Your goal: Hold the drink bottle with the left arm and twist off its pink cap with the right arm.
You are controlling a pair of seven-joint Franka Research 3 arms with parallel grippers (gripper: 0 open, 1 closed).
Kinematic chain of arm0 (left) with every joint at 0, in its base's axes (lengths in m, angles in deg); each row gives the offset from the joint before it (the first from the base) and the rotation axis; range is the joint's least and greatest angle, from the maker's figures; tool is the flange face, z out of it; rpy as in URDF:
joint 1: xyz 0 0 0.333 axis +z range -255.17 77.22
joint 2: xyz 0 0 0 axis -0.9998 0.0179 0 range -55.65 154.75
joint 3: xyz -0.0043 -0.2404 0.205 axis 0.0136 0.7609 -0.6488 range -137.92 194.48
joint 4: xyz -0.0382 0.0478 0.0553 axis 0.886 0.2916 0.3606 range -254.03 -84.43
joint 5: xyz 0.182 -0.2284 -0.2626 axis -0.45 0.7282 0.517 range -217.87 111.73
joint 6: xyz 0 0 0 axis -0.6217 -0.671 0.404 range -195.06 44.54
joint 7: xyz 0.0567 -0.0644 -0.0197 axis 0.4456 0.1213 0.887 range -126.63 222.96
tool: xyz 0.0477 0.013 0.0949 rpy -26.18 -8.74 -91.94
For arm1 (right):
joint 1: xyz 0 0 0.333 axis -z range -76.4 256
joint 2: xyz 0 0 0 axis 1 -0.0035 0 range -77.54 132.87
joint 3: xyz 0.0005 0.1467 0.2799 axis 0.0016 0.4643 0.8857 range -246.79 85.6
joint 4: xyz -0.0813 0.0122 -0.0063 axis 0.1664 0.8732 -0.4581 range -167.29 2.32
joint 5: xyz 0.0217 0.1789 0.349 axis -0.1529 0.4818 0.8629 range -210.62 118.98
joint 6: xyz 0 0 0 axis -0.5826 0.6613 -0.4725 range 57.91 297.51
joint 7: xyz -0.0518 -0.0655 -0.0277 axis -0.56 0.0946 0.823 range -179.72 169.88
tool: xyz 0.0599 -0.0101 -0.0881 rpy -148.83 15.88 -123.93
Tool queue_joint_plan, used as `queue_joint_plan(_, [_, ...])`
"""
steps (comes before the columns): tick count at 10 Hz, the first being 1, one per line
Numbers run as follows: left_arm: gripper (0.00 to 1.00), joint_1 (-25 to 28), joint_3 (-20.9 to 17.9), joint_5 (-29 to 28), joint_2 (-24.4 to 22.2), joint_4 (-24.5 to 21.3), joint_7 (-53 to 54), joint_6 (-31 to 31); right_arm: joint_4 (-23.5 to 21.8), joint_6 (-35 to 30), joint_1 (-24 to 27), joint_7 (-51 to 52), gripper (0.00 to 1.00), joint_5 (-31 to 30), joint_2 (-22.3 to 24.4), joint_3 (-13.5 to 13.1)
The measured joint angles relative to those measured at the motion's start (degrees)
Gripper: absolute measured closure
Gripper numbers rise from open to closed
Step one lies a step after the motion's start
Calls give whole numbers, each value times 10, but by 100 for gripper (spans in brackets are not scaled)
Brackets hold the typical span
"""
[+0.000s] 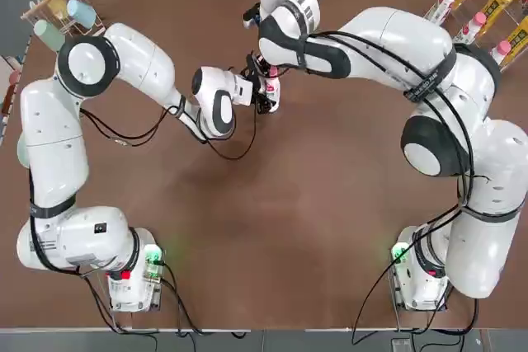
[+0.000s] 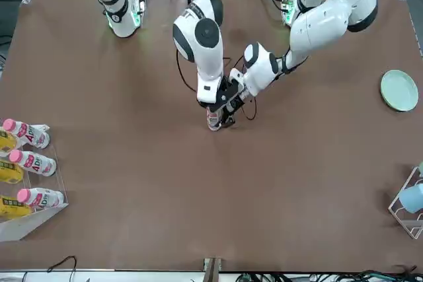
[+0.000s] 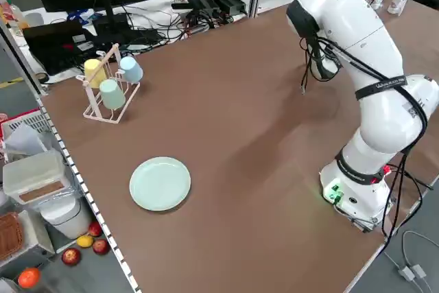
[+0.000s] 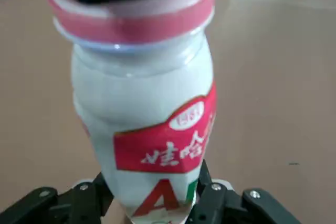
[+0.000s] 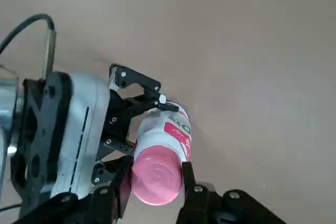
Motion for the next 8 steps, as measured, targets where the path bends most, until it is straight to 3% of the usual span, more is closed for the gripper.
queue_joint_plan(8, [38, 0, 0, -1, 0, 0, 0, -1, 0, -2, 0, 158, 57, -1, 0, 0])
